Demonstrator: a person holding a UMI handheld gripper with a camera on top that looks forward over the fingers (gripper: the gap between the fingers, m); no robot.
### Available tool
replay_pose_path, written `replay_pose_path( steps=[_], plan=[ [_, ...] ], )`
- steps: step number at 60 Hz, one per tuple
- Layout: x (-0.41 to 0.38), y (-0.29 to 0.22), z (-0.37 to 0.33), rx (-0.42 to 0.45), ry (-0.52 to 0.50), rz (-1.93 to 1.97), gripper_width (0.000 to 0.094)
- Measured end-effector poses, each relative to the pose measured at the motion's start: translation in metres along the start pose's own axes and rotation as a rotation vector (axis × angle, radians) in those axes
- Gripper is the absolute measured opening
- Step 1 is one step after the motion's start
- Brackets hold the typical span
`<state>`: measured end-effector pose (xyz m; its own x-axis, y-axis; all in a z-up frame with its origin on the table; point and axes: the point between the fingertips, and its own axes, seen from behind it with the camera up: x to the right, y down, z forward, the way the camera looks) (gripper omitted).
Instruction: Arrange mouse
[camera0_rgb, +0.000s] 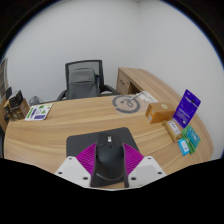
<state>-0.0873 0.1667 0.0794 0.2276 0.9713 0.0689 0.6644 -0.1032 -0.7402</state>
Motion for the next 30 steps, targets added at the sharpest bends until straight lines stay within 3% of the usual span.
replay_pose_path(
  steps=[23,30],
  plan=[
    [-0.010,0.050,0.058,-0.057,-0.020,-0.022,0.0381],
    [-0.013,0.049,0.060,-0.055,-0.043,-0.011,0.0451]
  ],
)
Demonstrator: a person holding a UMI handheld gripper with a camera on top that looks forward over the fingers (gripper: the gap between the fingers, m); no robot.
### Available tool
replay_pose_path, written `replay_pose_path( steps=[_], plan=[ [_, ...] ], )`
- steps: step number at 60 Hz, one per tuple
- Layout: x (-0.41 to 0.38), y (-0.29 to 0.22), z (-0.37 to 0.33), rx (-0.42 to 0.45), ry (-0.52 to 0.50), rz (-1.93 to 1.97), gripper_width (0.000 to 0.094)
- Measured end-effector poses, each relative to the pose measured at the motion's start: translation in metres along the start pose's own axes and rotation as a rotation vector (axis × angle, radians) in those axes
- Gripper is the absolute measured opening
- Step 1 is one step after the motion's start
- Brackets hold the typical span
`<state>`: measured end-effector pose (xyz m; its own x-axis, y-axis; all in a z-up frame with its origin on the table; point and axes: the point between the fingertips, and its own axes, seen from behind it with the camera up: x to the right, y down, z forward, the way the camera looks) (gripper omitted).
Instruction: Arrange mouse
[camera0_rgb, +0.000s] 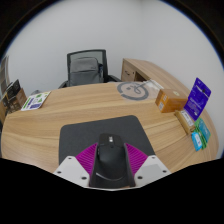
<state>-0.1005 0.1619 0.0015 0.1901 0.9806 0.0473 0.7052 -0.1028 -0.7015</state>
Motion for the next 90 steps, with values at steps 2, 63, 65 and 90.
replay_pose_path(
  steps=[2,63,65,90],
  plan=[
    [0.000,0.000,0.000,-0.003,-0.003,-0.001,0.0494],
    [-0.098,0.096,-0.458,0.014,-0.067,-0.102,0.0861],
    [-0.100,0.100,-0.464,0.016,-0.068,-0.107,0.0860],
    [-0.118,0.117,-0.489,0.021,-0.094,-0.094,0.0861]
  ],
)
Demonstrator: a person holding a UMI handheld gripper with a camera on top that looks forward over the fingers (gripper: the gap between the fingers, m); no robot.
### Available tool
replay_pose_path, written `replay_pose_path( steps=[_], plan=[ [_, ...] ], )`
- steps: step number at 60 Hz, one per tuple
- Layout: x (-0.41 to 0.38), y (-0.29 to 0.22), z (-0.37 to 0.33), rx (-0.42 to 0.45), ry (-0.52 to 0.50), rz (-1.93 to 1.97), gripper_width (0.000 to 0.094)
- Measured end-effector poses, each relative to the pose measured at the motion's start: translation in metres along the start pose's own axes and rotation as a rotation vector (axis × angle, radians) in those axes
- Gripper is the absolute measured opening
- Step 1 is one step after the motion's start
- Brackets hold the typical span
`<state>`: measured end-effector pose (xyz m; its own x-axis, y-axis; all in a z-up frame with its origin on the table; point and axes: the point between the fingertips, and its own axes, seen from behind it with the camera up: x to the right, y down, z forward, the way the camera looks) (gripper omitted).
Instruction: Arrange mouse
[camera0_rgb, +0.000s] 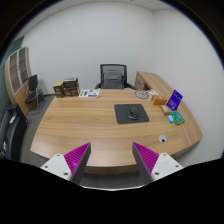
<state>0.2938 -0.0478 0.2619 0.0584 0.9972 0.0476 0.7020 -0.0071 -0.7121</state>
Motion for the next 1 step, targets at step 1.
replay_pose_path(
  steps=[1],
  plan=[
    [-0.0001,0.0003,-0.0005,-0.001,0.000,0.002,0.0862]
  ],
)
